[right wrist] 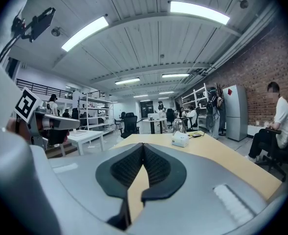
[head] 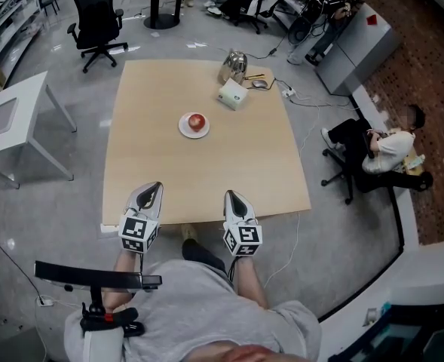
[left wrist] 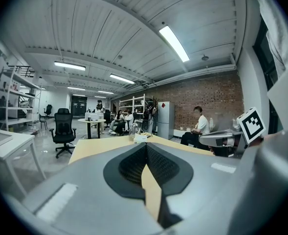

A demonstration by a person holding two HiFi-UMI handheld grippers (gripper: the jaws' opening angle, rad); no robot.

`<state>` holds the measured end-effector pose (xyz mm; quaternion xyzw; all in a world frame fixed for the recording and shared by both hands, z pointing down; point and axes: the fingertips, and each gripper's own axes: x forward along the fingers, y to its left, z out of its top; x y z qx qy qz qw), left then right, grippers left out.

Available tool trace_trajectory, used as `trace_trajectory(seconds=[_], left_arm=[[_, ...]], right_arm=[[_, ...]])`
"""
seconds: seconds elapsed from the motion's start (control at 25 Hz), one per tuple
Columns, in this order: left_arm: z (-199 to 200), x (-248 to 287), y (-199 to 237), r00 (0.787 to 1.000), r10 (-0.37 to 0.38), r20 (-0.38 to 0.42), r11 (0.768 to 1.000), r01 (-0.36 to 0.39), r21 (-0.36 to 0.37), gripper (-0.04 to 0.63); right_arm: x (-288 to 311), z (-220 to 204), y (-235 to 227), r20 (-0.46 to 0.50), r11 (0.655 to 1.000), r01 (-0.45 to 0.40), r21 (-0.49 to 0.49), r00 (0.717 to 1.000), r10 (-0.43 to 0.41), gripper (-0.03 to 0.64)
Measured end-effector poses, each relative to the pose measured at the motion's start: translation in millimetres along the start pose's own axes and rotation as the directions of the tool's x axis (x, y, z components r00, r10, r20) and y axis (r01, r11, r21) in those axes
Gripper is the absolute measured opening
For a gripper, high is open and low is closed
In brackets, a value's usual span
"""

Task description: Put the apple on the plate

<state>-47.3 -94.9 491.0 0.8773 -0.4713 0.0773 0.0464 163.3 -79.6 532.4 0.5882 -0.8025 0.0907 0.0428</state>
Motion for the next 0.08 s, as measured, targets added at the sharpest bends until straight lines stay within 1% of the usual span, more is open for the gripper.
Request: trace_trajectory(seconds=[0.08], left_arm=[[-0.5,2.3,1.3,1.000,0.000,-0.001,1.000,0.000,-0.001,0.018]], right_arm=[[2.4,-0.4,-0.5,-0.002,1.000,-0.001,-0.002,1.000,0.001,0.006]])
